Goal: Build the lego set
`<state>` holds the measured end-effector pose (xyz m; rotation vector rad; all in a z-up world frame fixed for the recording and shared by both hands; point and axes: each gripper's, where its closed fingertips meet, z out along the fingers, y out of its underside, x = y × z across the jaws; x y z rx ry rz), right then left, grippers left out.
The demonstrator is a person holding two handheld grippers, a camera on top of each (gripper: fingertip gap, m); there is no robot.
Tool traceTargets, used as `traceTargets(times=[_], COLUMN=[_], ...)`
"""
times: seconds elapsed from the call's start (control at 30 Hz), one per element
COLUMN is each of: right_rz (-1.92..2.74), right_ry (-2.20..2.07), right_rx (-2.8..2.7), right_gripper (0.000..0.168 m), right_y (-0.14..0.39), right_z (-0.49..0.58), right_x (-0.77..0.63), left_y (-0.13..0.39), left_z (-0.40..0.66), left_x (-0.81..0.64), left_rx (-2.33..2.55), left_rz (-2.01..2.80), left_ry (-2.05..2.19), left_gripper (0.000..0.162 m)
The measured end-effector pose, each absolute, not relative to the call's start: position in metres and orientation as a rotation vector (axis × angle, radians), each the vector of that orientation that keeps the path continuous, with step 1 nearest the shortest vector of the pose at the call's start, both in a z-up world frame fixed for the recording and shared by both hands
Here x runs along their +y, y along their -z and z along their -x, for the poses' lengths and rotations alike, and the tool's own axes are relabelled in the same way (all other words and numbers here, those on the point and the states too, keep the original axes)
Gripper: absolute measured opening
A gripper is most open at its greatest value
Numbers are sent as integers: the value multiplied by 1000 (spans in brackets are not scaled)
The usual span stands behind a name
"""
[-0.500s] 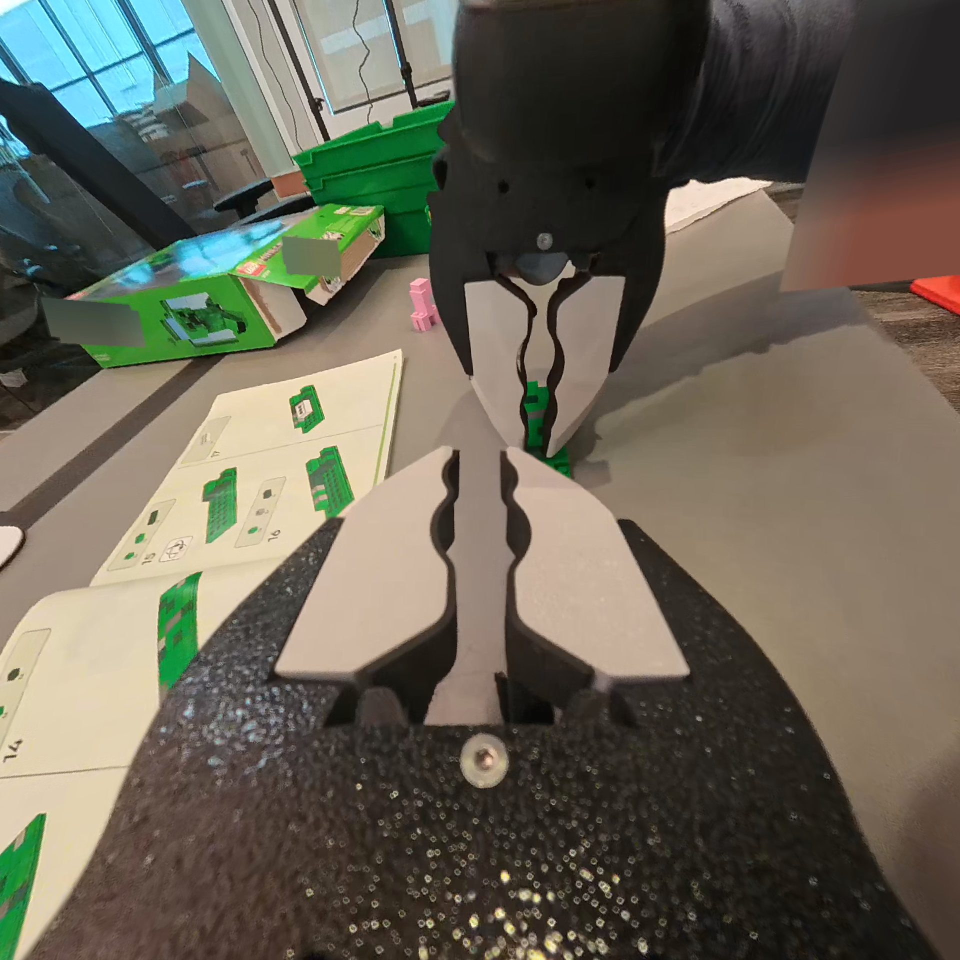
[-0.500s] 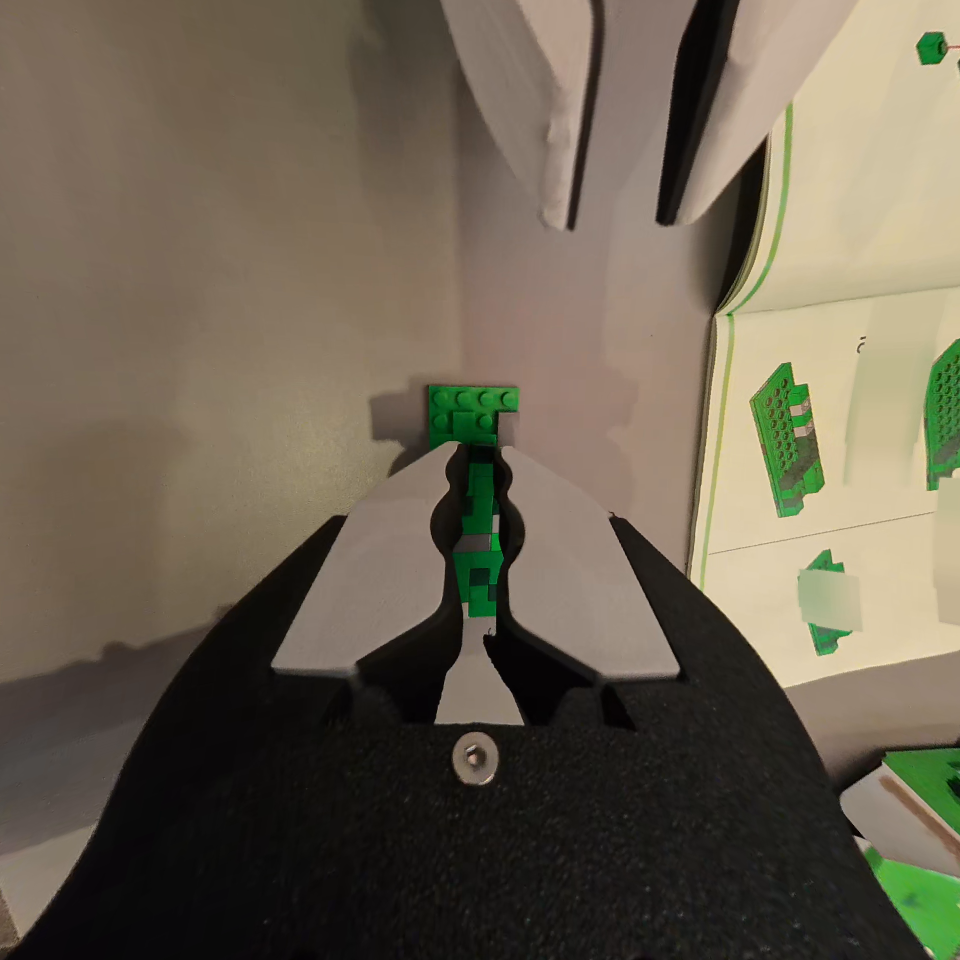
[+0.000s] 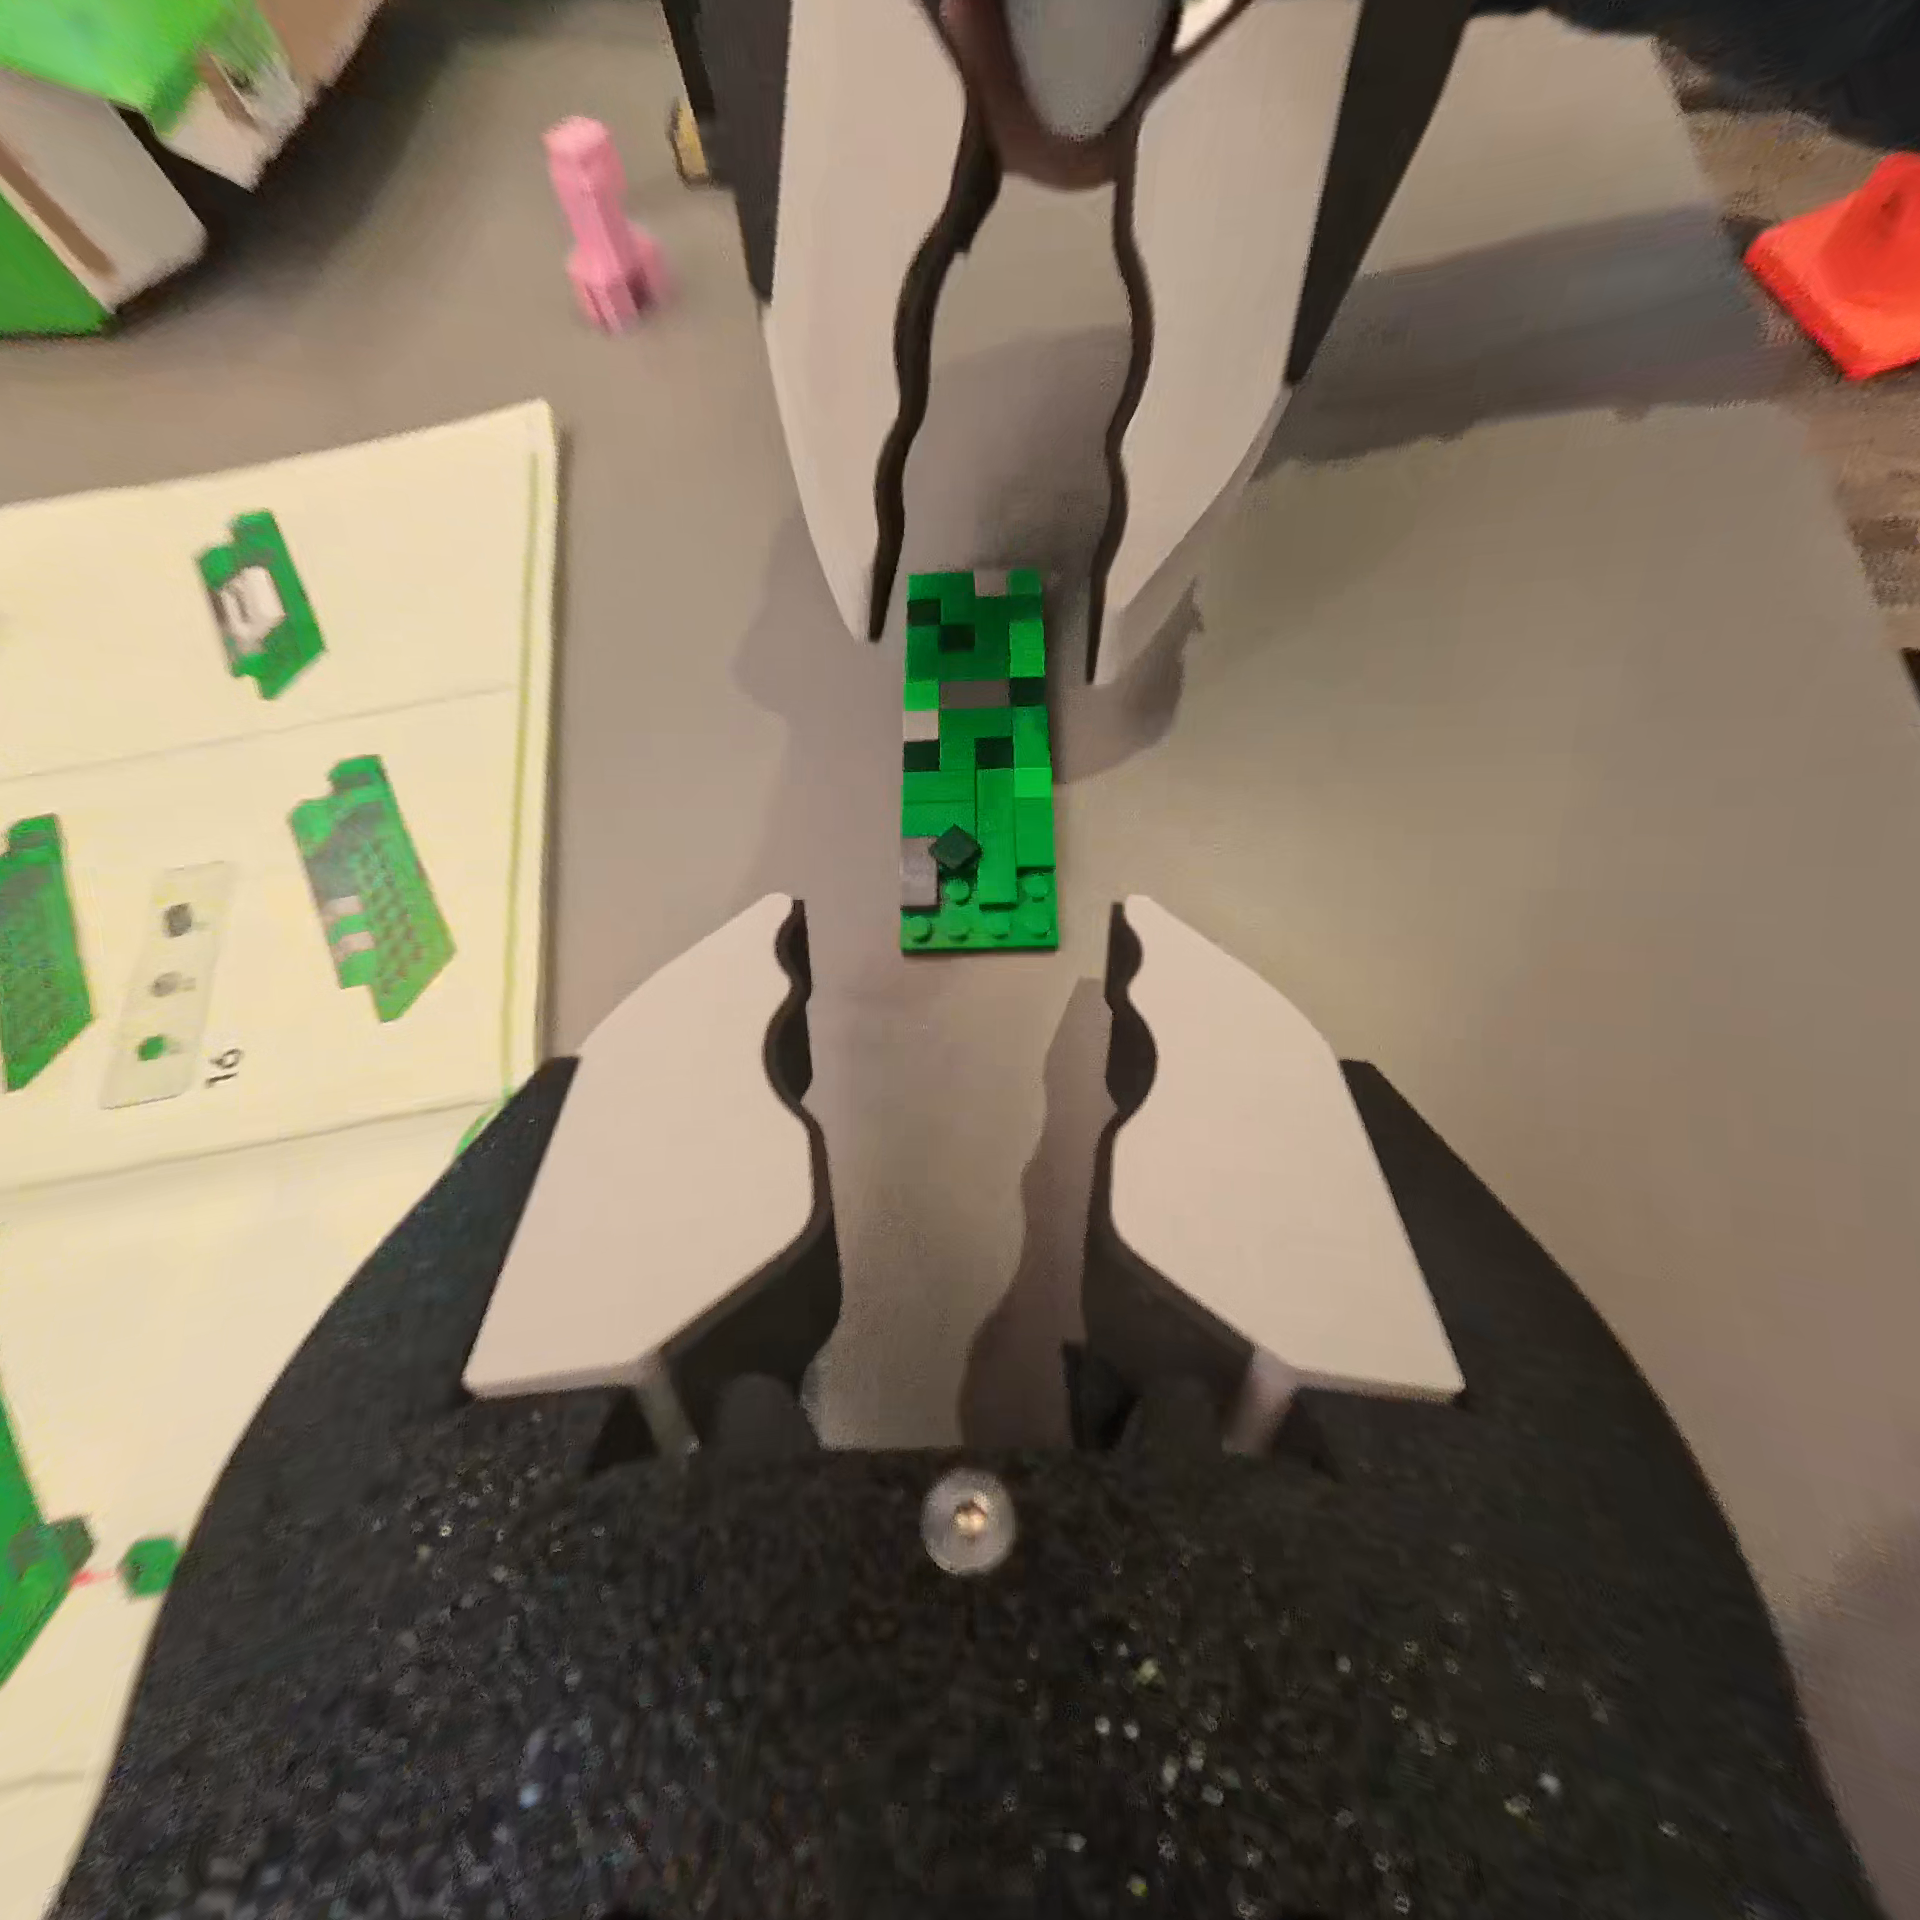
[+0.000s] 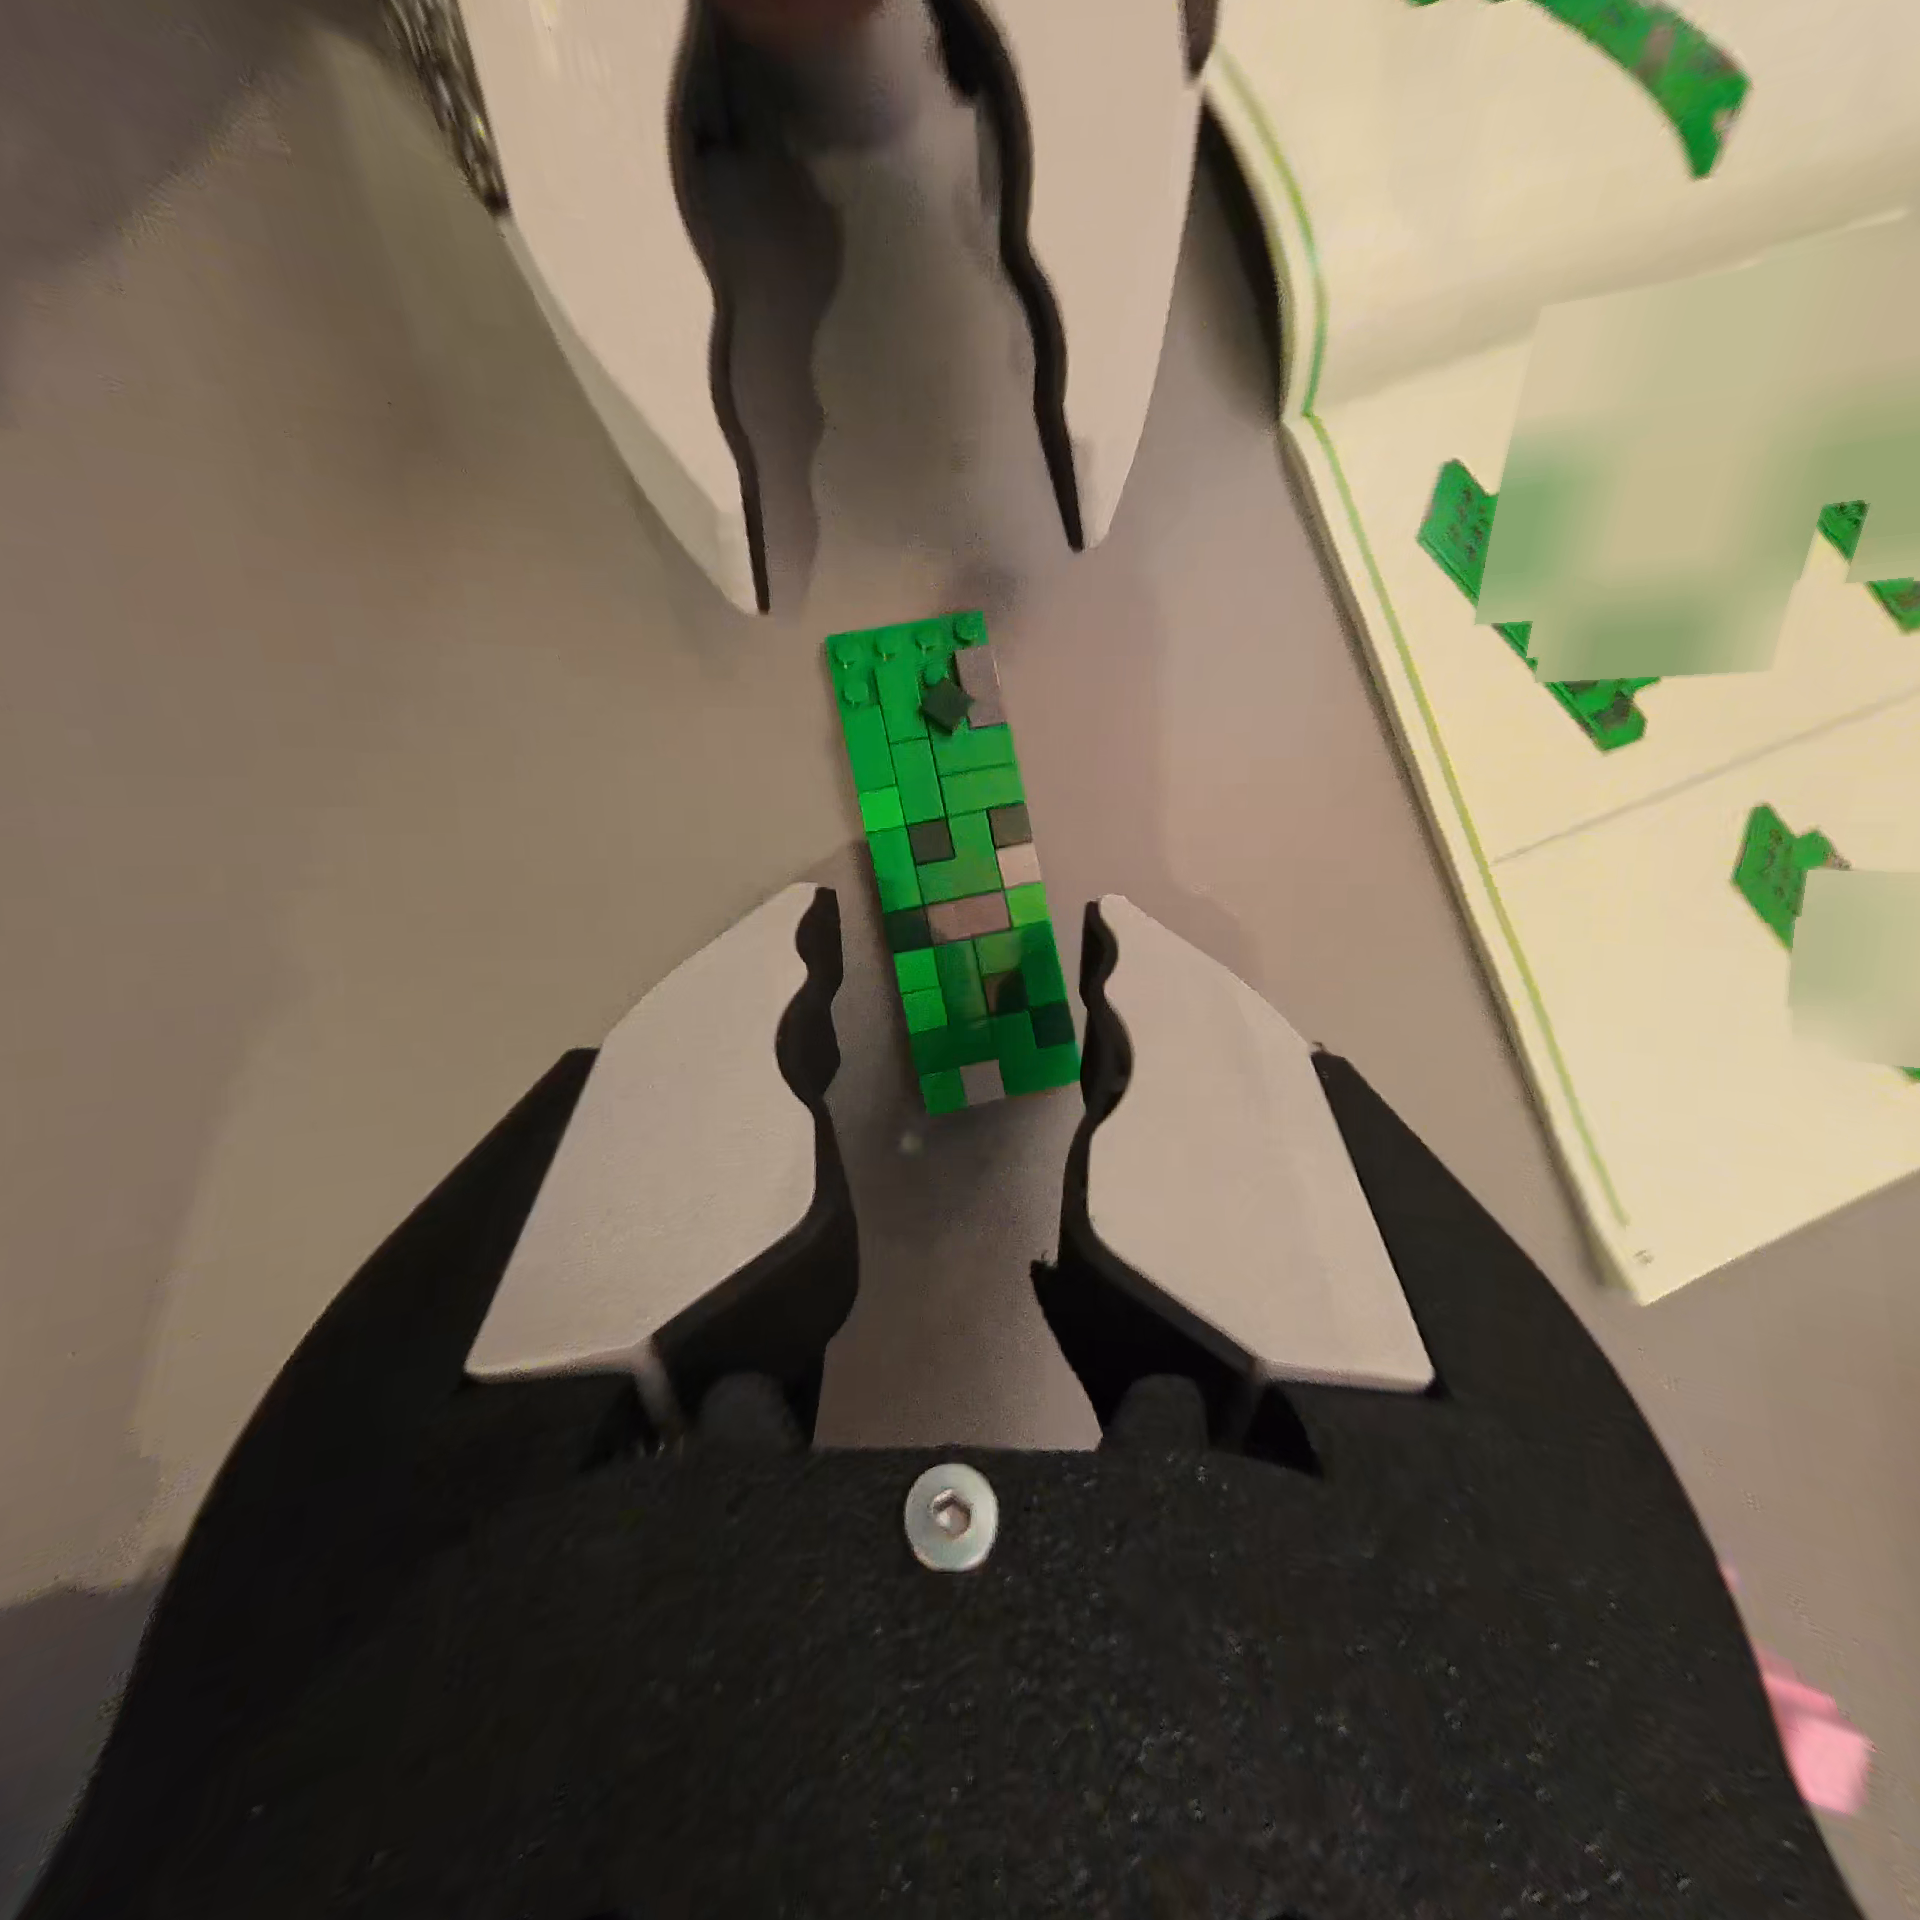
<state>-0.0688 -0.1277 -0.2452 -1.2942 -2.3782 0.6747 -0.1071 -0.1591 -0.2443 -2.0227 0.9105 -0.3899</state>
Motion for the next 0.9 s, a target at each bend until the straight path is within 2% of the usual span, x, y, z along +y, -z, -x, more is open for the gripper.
traceTargets(times=[0.4, 0.47, 0.63, 0.9], right_rz=[1273, 1281, 1297, 1537], right_ry=[-1008, -1041, -1043, -1146], right_rx=[-2089, -2084, -2120, -1881], right_gripper=[51, 54, 65, 66], right_y=[238, 239, 248, 239], right_z=[68, 68, 64, 73], right_x=[-127, -126, -124, -102], left_y=[261, 261, 261, 253], left_z=[95, 93, 93, 101], left_x=[-153, -155, -154, -151], left_rx=[1024, 1041, 1017, 954], left_rz=[2166, 2168, 2137, 2093], left_ry=[404, 416, 452, 491], left_gripper=[41, 33, 32, 32])
